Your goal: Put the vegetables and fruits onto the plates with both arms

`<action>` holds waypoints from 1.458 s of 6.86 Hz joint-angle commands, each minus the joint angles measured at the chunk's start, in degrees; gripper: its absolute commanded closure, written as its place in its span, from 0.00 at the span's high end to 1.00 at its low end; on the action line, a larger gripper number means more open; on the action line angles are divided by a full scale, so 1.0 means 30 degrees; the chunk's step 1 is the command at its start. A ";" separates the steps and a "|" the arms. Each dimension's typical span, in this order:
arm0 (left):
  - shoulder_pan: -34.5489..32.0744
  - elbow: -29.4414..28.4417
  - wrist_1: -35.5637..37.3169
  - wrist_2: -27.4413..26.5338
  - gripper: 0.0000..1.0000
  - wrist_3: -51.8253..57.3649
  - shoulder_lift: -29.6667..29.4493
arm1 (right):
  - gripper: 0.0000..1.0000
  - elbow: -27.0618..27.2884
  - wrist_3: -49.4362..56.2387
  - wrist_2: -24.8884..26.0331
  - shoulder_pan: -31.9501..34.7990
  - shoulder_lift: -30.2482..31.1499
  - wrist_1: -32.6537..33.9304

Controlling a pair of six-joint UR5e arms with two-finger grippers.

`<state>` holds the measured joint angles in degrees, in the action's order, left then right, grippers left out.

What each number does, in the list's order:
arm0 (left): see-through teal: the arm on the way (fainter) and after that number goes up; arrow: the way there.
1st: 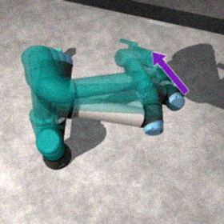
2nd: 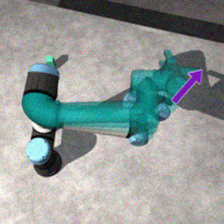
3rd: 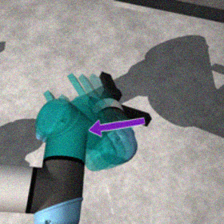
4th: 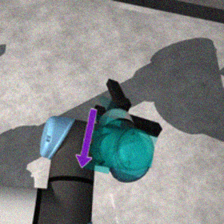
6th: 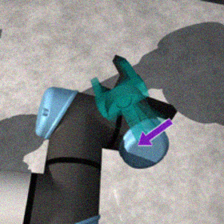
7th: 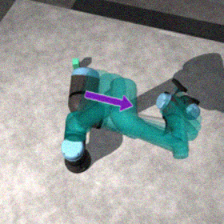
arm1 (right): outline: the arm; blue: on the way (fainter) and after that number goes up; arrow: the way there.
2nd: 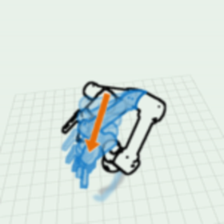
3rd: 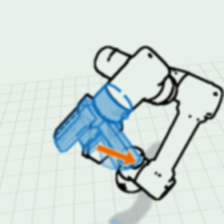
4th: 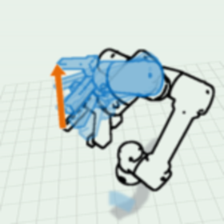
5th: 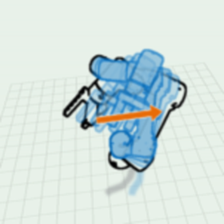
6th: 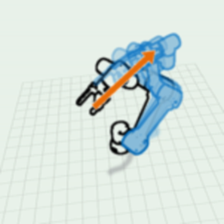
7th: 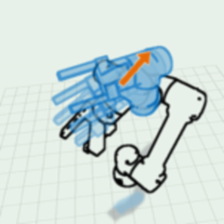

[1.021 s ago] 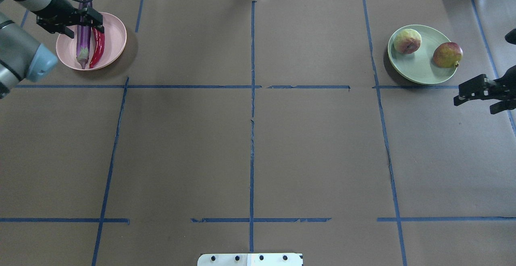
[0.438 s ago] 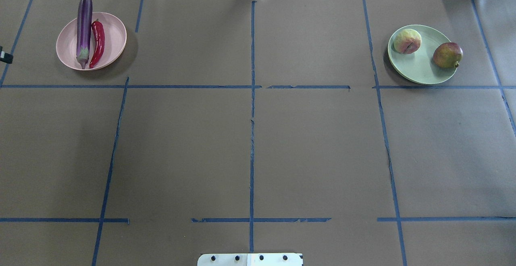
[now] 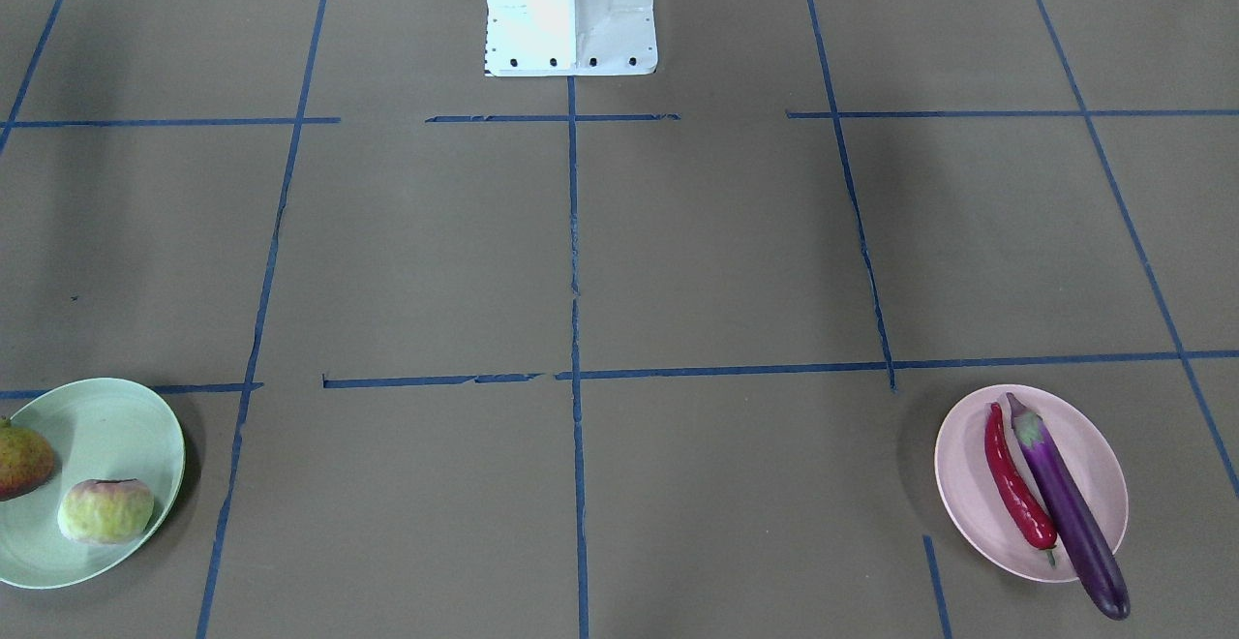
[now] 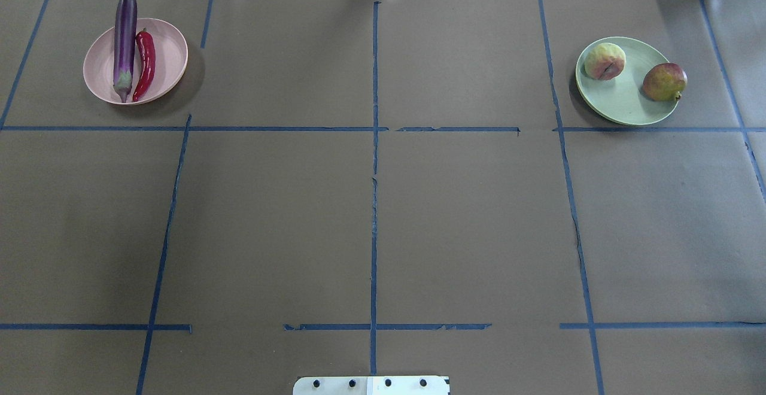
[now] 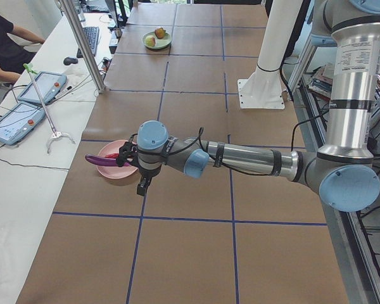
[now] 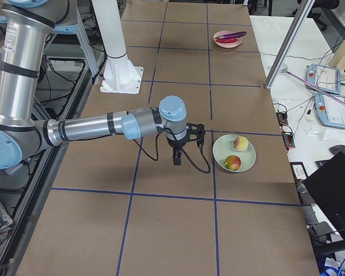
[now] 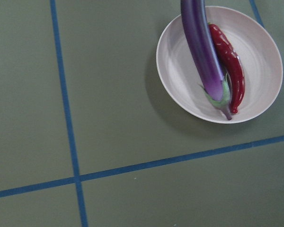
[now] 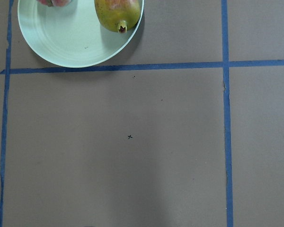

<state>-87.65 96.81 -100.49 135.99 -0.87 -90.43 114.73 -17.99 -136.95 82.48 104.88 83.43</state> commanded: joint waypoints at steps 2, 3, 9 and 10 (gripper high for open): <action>-0.0869 0.2498 0.6737 0.0021 1.00 0.2166 0.0430 | 1.00 -0.0071 0.1512 0.0065 0.0192 0.0750 0.0022; -0.0841 0.2651 0.6574 0.0021 1.00 0.2166 0.1218 | 1.00 -0.0071 0.1455 0.0152 0.0164 0.0752 -0.0036; -0.0840 0.2887 0.6485 0.0021 1.00 0.2225 0.2192 | 1.00 -0.0510 0.1366 0.0182 0.0135 0.0752 -0.0242; -0.0811 0.2829 0.6514 0.0079 1.00 0.2225 0.2802 | 1.00 -0.0510 0.1366 0.0095 0.0164 0.0752 -0.0271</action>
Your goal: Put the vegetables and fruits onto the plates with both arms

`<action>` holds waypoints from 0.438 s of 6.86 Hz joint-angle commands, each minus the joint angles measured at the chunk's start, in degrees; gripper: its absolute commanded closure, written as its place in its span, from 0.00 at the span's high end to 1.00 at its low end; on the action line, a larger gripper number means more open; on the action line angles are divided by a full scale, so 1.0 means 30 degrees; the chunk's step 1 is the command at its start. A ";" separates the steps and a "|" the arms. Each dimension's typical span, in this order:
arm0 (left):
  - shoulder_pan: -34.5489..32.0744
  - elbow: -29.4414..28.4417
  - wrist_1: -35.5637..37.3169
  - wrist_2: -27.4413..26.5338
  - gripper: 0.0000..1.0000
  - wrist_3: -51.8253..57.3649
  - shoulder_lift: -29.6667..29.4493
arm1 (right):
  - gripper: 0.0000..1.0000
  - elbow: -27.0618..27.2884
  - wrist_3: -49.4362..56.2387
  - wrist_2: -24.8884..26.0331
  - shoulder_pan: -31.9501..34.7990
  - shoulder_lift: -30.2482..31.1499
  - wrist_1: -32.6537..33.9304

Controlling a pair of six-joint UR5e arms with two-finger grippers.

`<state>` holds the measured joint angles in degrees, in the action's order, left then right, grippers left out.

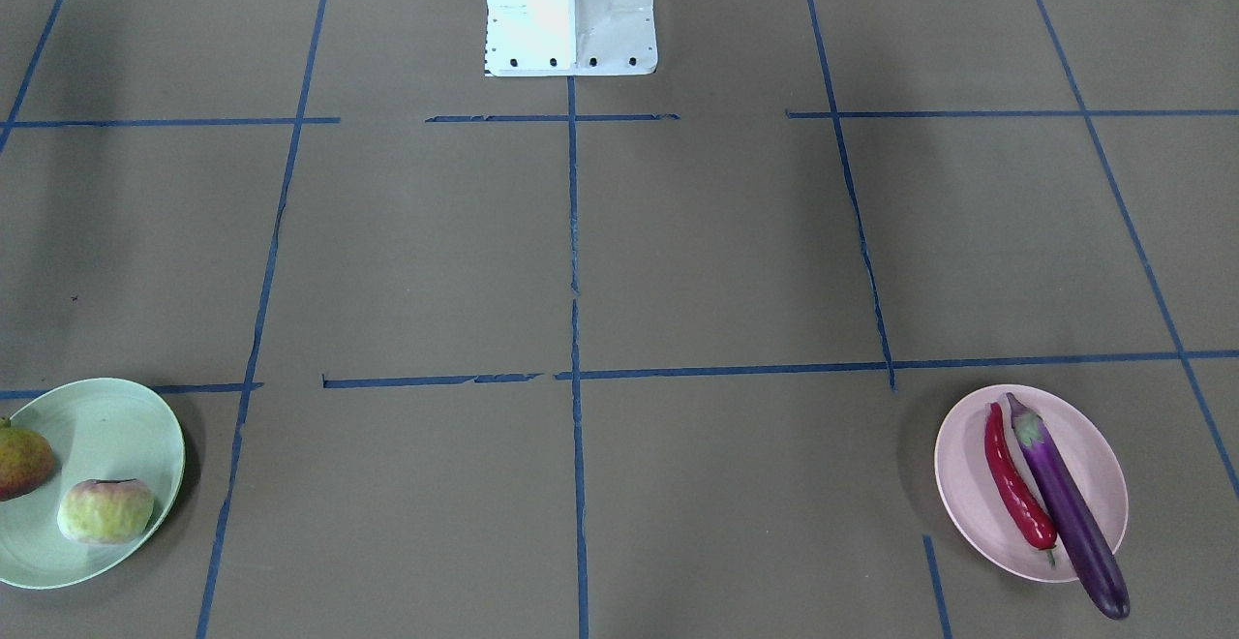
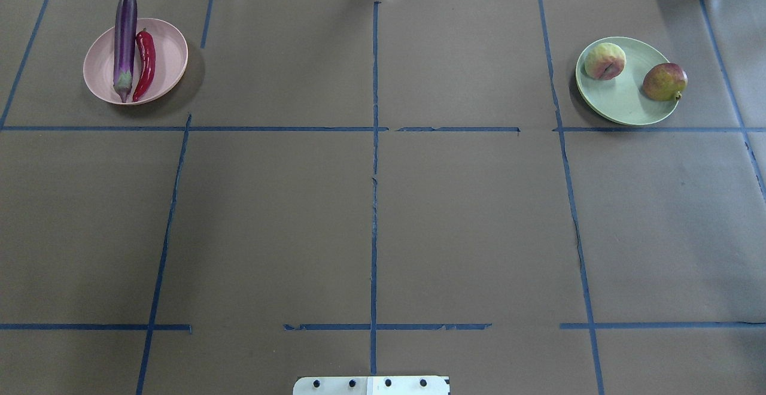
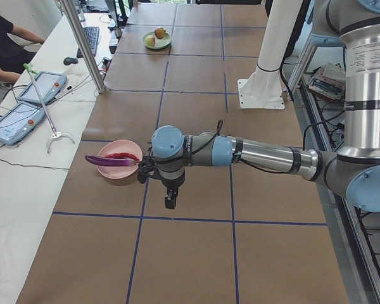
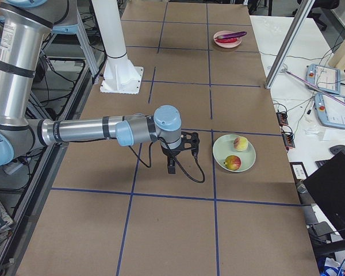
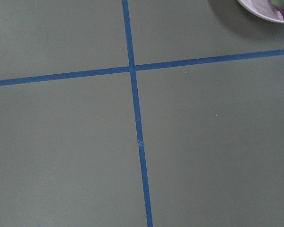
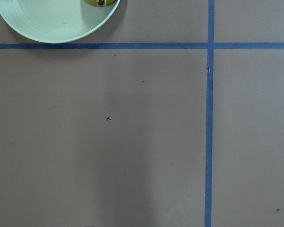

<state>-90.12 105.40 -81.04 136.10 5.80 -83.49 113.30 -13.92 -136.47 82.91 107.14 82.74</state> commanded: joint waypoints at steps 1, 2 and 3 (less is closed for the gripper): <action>-0.0018 -0.0121 0.0001 0.0768 1.00 0.0030 0.0642 | 1.00 -0.0060 0.0097 -0.0039 0.0019 0.0000 -0.0042; 0.0011 -0.0441 -0.0318 0.1181 1.00 0.0001 0.0644 | 1.00 -0.0118 0.0156 -0.0097 0.0019 -0.0029 -0.0013; 0.0011 -0.0909 -0.0438 0.1127 1.00 0.0001 0.0673 | 1.00 -0.0206 0.0185 -0.0213 0.0019 -0.0145 0.0103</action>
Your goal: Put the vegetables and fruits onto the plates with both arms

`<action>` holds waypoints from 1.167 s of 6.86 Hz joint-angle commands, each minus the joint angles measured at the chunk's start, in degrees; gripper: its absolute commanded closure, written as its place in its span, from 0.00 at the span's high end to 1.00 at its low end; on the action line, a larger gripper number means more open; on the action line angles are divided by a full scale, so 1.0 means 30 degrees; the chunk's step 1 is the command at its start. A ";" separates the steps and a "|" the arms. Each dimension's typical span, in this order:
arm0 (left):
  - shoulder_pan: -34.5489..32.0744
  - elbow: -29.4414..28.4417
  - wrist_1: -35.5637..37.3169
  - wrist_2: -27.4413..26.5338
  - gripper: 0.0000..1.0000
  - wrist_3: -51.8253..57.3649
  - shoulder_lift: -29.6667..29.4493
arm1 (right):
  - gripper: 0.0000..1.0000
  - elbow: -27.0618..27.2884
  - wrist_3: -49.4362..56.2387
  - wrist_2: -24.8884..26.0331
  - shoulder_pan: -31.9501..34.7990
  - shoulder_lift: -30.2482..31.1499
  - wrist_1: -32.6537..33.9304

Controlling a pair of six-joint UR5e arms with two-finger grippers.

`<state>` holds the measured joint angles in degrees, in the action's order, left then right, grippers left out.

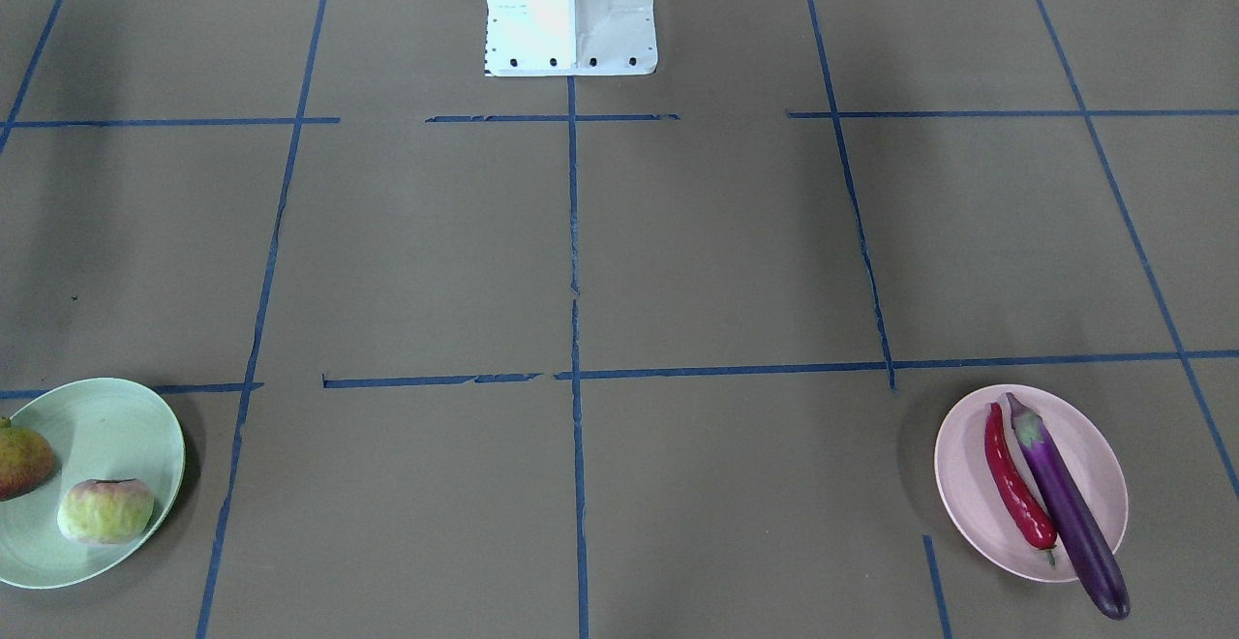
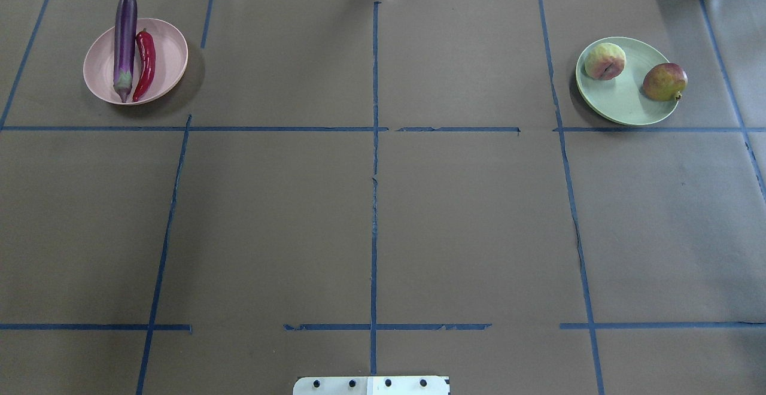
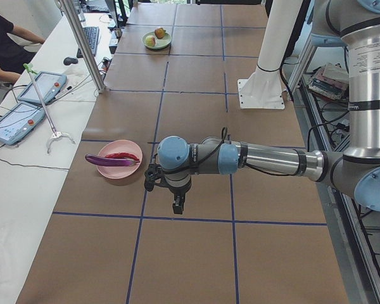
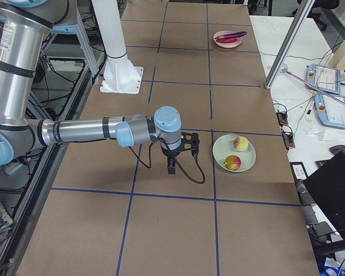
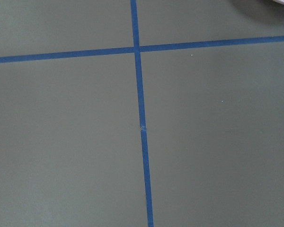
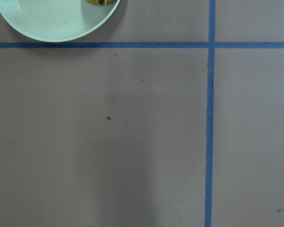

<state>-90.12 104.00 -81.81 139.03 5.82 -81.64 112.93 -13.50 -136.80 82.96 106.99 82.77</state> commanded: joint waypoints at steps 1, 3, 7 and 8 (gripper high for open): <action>-0.0019 -0.0100 -0.0297 0.0007 1.00 -0.0036 0.0085 | 1.00 -0.0057 0.0048 -0.0104 0.0031 -0.0212 0.0241; 0.0068 -0.0446 -0.0269 0.0006 1.00 -0.0065 -0.0148 | 1.00 0.0148 0.0048 -0.0250 -0.0055 -0.0996 0.2071; 0.0039 0.0166 -0.0268 0.0006 1.00 -0.0065 -0.0325 | 1.00 0.0207 0.0576 0.0072 -0.0057 -0.1180 0.2558; 0.0039 0.0399 -0.0268 0.0006 1.00 -0.0065 -0.0325 | 1.00 0.0265 0.0575 0.0072 -0.0057 -0.1180 0.2470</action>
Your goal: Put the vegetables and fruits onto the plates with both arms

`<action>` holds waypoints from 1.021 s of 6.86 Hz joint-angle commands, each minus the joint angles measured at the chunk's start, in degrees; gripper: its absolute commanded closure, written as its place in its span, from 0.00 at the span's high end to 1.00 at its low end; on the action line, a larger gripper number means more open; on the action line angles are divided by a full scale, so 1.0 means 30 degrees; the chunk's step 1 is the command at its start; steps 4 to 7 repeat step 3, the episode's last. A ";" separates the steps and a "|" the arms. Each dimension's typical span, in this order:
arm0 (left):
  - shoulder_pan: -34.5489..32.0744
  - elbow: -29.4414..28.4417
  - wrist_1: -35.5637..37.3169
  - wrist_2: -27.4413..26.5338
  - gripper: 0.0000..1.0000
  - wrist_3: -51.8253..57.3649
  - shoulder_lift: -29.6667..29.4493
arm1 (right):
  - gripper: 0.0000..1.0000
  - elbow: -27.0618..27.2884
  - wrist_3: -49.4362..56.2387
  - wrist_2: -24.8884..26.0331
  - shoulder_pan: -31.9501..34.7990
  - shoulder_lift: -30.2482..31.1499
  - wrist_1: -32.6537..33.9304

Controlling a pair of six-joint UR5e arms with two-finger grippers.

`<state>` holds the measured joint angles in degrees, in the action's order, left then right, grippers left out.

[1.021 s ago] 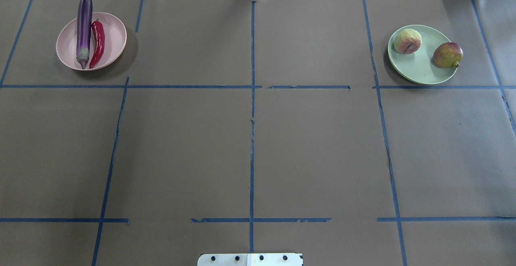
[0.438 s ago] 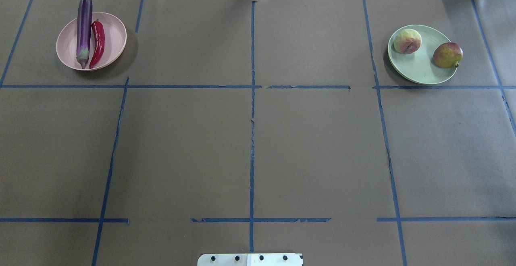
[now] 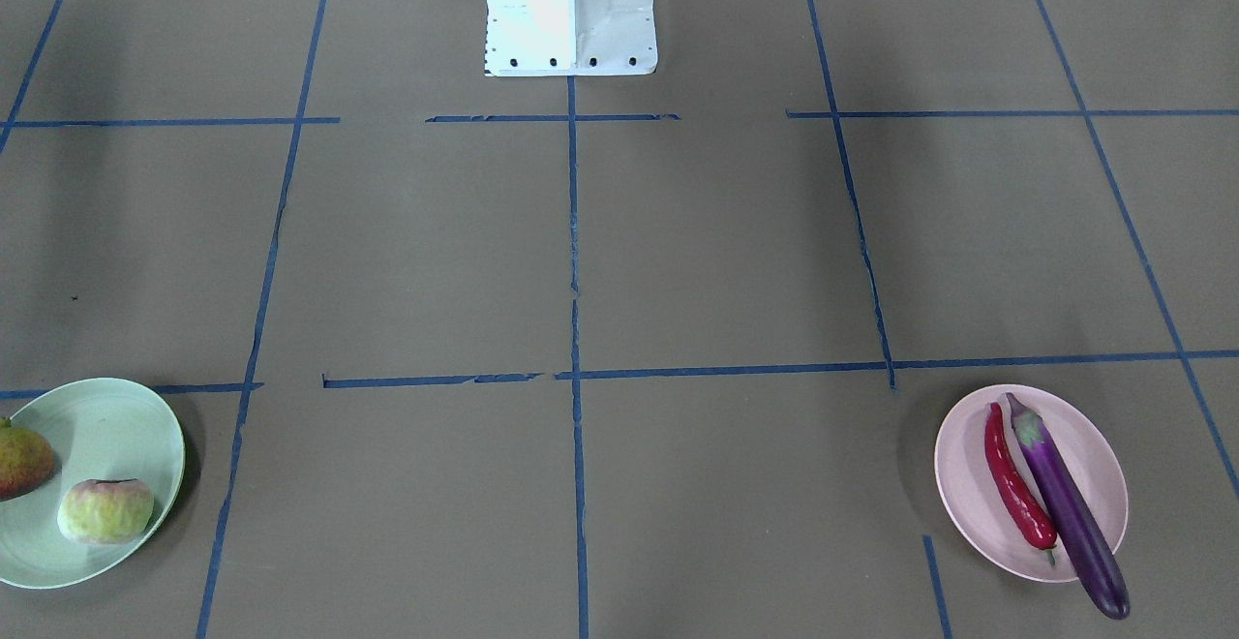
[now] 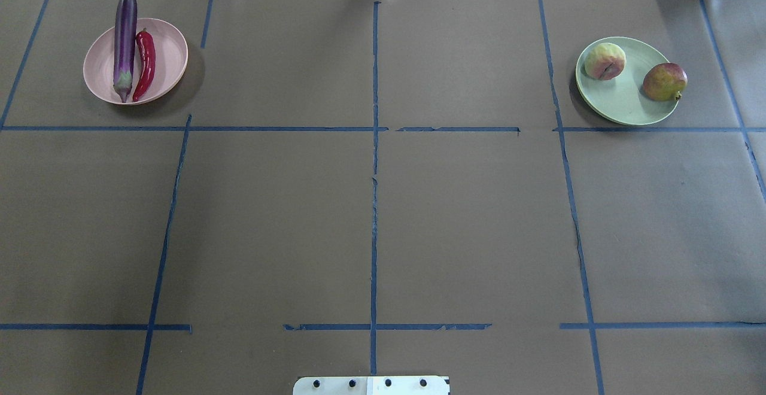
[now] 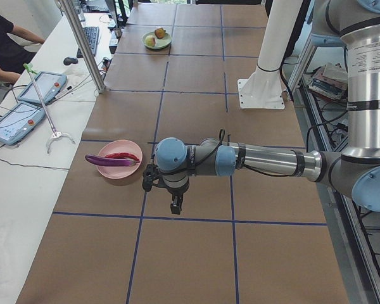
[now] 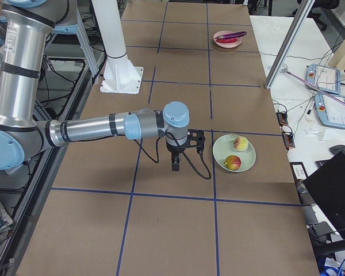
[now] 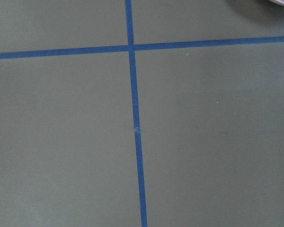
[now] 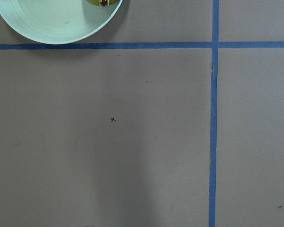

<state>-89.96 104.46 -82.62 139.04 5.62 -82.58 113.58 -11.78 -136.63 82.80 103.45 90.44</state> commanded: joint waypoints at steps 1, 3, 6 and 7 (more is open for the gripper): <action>-0.0012 0.0481 0.0002 0.0000 1.00 0.0003 -0.0040 | 1.00 0.0139 -0.0001 -0.0013 0.0027 0.0000 -0.0116; -0.0012 0.0659 0.0002 0.0000 1.00 0.0003 -0.0011 | 1.00 0.0199 -0.0001 0.0016 0.0057 0.0117 -0.0116; -0.0012 0.0659 0.0002 0.0000 1.00 0.0003 -0.0011 | 1.00 0.0199 -0.0001 0.0016 0.0057 0.0117 -0.0116; -0.0012 0.0659 0.0002 0.0000 1.00 0.0003 -0.0011 | 1.00 0.0199 -0.0001 0.0016 0.0057 0.0117 -0.0116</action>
